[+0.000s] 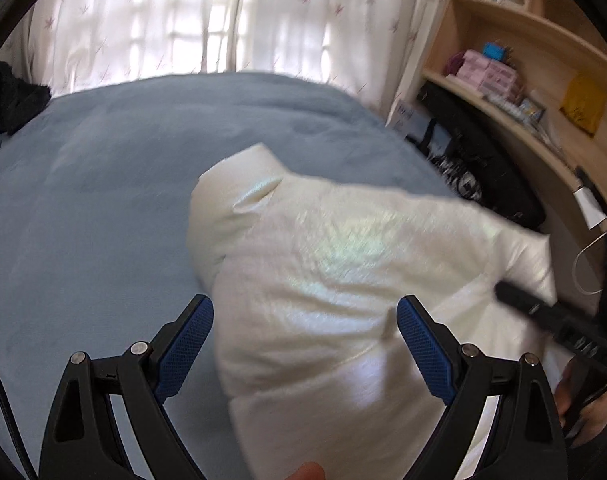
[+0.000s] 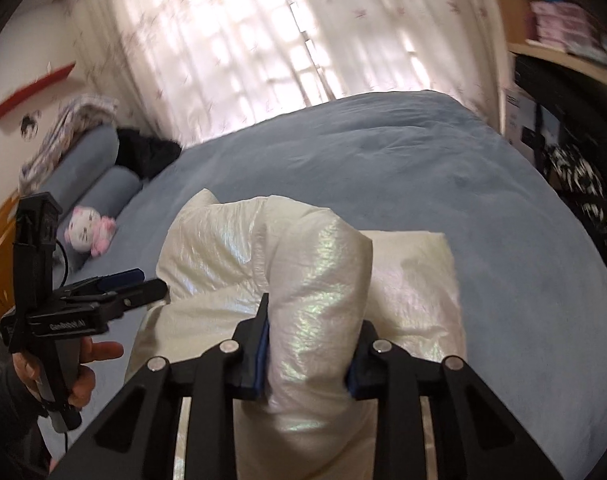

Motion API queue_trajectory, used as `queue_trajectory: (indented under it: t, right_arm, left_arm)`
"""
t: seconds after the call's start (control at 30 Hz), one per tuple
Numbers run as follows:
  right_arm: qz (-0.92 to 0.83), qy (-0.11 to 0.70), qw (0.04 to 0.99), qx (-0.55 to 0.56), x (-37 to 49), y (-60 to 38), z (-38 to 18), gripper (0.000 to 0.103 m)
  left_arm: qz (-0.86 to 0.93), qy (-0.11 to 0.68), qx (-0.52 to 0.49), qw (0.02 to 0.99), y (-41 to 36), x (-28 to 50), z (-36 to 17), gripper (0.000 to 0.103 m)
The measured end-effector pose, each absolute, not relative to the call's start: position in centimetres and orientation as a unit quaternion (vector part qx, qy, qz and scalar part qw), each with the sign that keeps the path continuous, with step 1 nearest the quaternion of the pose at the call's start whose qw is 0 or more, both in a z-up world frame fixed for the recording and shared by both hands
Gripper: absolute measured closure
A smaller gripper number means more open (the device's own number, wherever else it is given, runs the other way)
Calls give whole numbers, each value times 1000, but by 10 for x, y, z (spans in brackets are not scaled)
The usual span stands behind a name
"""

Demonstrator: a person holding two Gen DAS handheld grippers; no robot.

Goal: Fold large clothes
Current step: 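Grasp the white jacket bundle with both grippers from its sides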

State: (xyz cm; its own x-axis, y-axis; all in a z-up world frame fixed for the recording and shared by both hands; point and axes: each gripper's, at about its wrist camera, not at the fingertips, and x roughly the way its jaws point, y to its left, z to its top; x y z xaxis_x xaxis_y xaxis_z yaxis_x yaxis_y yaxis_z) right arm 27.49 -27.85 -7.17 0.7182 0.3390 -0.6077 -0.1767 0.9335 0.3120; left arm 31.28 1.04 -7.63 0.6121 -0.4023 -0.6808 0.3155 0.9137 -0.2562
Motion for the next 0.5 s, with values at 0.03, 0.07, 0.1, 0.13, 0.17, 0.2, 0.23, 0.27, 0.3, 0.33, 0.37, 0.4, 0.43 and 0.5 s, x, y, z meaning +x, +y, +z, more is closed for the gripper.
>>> queue_trajectory:
  t: [0.03, 0.07, 0.1, 0.13, 0.17, 0.2, 0.23, 0.27, 0.3, 0.33, 0.37, 0.4, 0.43, 0.5]
  right_arm:
    - [138, 348, 918, 129, 274, -285, -76, 74]
    - [138, 348, 916, 147, 273, -292, -82, 74]
    - [138, 348, 913, 163, 272, -299, -87, 74]
    - [138, 348, 910, 179, 272, -305, -93, 74]
    - [137, 347, 906, 199, 272, -312, -101, 74]
    - [137, 347, 904, 210, 272, -316, -106, 74]
    - [137, 346, 901, 224, 272, -321, -113, 73]
    - [137, 344, 896, 245, 273, -328, -123, 71]
    - [137, 342, 893, 259, 274, -333, -130, 69]
    - [138, 340, 889, 275, 275, -337, -138, 66]
    - [142, 338, 884, 291, 276, -341, -146, 65]
    - [145, 335, 881, 301, 276, -343, -151, 65]
    - [147, 331, 881, 306, 277, -345, -156, 65]
    - [150, 326, 881, 309, 278, -344, -161, 64]
  left_arm:
    - [-206, 386, -59, 898, 3, 311, -74, 11]
    - [-211, 383, -58, 897, -5, 311, -72, 11]
    - [-214, 383, -53, 897, -14, 312, -73, 11]
    - [-218, 385, -44, 896, -25, 313, -74, 11]
    - [-218, 388, -35, 895, -34, 314, -76, 11]
    - [-217, 388, -23, 895, -43, 314, -78, 11]
    - [-214, 386, -6, 897, -53, 314, -81, 11]
    - [-212, 385, 8, 898, -61, 314, -81, 11]
    - [-209, 388, 24, 897, -70, 314, -85, 11]
    - [-207, 390, 31, 897, -74, 314, -87, 11]
    - [-205, 392, 38, 896, -79, 315, -90, 11]
    - [-203, 395, 42, 895, -83, 317, -93, 10]
    - [-202, 397, 44, 894, -85, 319, -95, 10]
    - [-199, 402, 45, 892, -87, 320, -99, 6]
